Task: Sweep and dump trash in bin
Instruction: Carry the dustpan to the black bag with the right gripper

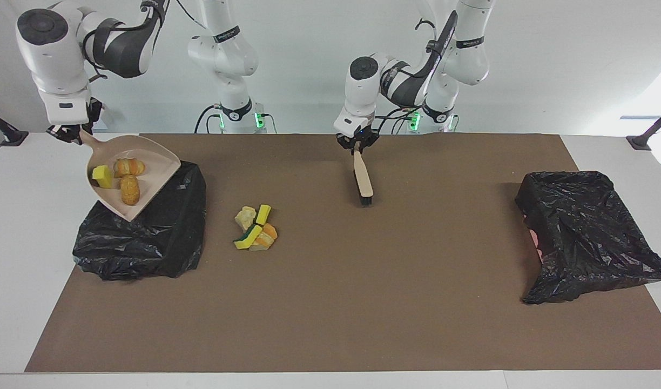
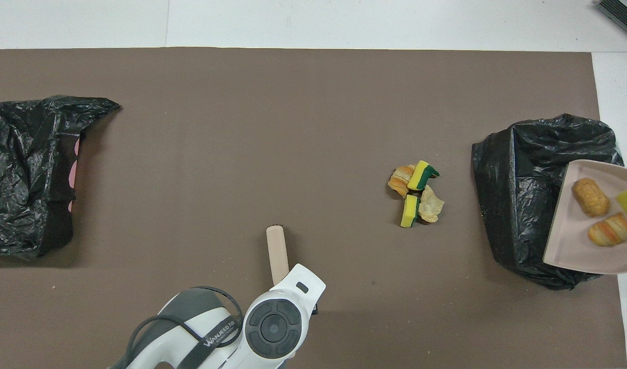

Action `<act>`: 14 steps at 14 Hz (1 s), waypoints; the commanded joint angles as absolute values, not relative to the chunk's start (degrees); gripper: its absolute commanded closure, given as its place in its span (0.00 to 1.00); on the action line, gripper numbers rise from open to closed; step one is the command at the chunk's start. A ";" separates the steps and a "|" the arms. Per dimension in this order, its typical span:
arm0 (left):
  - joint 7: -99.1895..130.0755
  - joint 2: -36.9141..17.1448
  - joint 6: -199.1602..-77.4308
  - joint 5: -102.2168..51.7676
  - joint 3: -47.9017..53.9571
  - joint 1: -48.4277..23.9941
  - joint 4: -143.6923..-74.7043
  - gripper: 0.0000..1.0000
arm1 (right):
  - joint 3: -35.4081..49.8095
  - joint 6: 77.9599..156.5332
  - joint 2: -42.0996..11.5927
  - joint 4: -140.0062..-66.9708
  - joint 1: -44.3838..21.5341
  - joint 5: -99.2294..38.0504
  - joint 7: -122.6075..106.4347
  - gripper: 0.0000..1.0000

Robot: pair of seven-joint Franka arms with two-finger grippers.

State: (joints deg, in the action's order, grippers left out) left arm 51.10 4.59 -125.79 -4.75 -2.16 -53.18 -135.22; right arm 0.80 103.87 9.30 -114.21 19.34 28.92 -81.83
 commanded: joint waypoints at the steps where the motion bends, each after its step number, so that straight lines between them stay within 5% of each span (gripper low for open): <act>1: 48.18 5.45 -126.48 -5.27 -2.46 -51.86 -136.32 0.00 | 0.97 106.52 10.37 -115.92 18.72 33.47 -85.78 1.00; 5: 43.26 2.55 -125.95 -4.92 -2.55 -47.21 -131.67 0.00 | 1.41 106.35 10.28 -116.02 13.45 40.85 -87.54 1.00; 14: 18.66 0.53 -116.28 -4.57 -2.64 -23.58 -116.64 0.00 | 1.67 104.25 10.55 -116.37 6.07 51.50 -88.86 1.00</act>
State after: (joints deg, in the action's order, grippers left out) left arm 22.47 2.14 -119.15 -4.72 -3.41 -27.57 -120.93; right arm 1.70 105.45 9.33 -115.72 7.54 48.48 -87.18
